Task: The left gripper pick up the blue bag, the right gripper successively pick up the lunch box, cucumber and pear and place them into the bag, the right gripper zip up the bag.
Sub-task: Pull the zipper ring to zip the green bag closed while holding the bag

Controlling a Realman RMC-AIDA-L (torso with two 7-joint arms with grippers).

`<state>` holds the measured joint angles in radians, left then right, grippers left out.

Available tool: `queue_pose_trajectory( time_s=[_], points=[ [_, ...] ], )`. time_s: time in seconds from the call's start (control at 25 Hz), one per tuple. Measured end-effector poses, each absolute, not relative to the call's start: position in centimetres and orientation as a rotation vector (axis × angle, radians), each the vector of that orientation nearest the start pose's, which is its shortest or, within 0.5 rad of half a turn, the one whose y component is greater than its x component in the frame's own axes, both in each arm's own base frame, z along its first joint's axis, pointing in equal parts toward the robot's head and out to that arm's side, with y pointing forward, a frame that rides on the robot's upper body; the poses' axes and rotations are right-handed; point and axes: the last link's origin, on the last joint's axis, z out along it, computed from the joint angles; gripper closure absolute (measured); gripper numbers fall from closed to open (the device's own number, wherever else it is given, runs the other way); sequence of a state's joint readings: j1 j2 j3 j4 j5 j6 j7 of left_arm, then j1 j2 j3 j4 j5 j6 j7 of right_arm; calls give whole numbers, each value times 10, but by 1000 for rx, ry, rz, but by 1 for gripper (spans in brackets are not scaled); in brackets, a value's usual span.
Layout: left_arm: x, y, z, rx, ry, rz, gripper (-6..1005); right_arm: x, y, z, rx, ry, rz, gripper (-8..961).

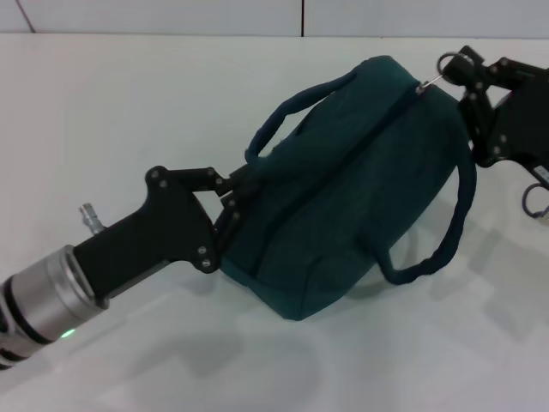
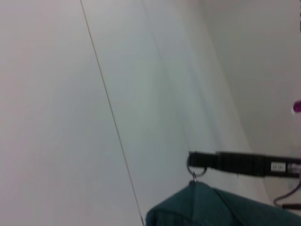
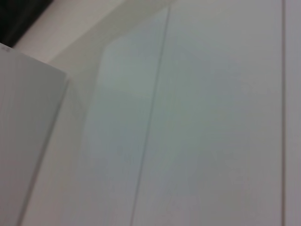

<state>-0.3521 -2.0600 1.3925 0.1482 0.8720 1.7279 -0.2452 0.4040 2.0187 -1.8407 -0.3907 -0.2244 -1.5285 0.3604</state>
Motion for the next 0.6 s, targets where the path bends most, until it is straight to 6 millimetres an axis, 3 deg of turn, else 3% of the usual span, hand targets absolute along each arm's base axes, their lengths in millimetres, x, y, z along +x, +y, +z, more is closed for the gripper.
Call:
queue_pose_trajectory(
  time_s=[0.6],
  points=[
    [-278, 250, -12, -2138, 69, -1120, 944, 242, 308, -9, -2039, 58, 1193, 904]
  ],
)
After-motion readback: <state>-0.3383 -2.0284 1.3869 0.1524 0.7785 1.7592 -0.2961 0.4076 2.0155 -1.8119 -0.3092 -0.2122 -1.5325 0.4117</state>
